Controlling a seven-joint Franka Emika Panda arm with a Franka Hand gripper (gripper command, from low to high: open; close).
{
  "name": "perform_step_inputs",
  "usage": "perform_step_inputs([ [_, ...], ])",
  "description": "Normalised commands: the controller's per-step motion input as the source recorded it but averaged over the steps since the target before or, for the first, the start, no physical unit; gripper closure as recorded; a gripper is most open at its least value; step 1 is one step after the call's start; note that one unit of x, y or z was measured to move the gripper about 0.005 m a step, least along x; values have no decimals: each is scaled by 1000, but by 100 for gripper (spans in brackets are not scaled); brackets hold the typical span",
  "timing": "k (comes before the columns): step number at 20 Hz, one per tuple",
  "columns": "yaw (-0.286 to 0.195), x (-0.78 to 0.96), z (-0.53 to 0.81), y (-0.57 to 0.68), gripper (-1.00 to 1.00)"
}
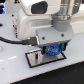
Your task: Insert the blue gear onto the right peg, followed by the red gear
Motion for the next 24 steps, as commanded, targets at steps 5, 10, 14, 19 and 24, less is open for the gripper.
perform_step_inputs([
  [5,0,182,-196,44,100],
  [10,0,143,-284,4,100],
  [14,0,67,-30,27,-100],
  [19,0,-13,303,98,-100],
  [24,0,-55,420,110,-100],
])
